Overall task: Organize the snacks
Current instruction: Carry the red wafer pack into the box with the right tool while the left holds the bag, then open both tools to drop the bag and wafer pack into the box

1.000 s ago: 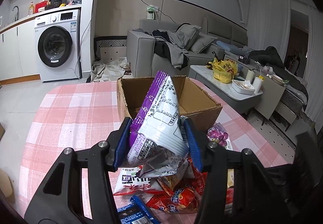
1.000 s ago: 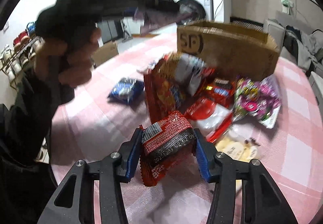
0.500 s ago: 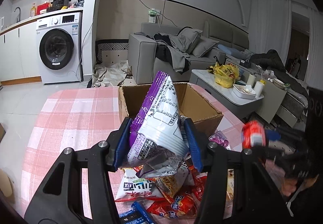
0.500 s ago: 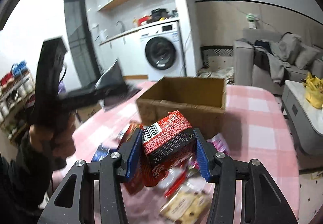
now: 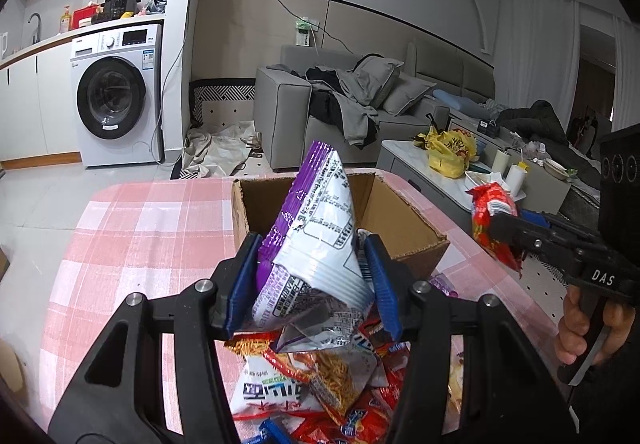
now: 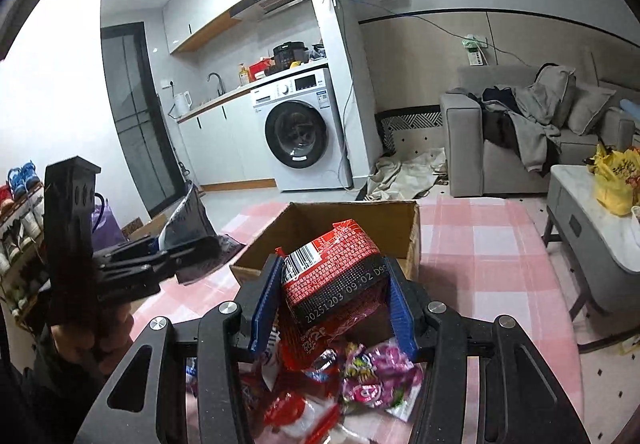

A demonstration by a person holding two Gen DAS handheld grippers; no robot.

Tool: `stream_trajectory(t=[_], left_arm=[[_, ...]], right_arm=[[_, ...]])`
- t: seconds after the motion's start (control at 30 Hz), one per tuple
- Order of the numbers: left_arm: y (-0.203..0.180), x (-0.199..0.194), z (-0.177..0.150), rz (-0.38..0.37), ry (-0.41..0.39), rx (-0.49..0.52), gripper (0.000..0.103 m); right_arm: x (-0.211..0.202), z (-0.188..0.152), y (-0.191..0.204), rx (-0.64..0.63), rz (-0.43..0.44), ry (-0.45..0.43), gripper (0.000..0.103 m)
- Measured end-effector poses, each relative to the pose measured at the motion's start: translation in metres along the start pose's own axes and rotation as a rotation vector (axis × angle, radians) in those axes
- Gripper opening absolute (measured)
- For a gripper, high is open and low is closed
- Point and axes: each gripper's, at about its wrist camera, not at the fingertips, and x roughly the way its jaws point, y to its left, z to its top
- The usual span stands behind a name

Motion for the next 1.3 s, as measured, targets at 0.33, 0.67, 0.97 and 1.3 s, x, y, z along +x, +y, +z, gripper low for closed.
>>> stream_trajectory(t=[0.33, 0.67, 0.97, 1.3], left_arm=[[0.01, 0.041, 0.017, -0.001, 0.019, 0.014, 0.049], [0.008, 0.092, 0.029, 0.011, 0.056, 0.034, 0.05], [-0.006, 0.127, 0.035, 0.044, 0.095, 0.065, 0.054], [-0.019, 0.104, 0.029, 0.039, 0.092, 0.06, 0.086]], right_arm=[[0.043, 0.003, -0.008, 0.038, 0.001, 0.016, 0.05], [0.092, -0.003, -0.014, 0.03, -0.022, 0.067, 0.05], [0.105, -0.004, -0.025, 0.04, -0.032, 0.08, 0.055], [0.075, -0.009, -0.022, 0.018, -0.061, 0.062, 0.101]])
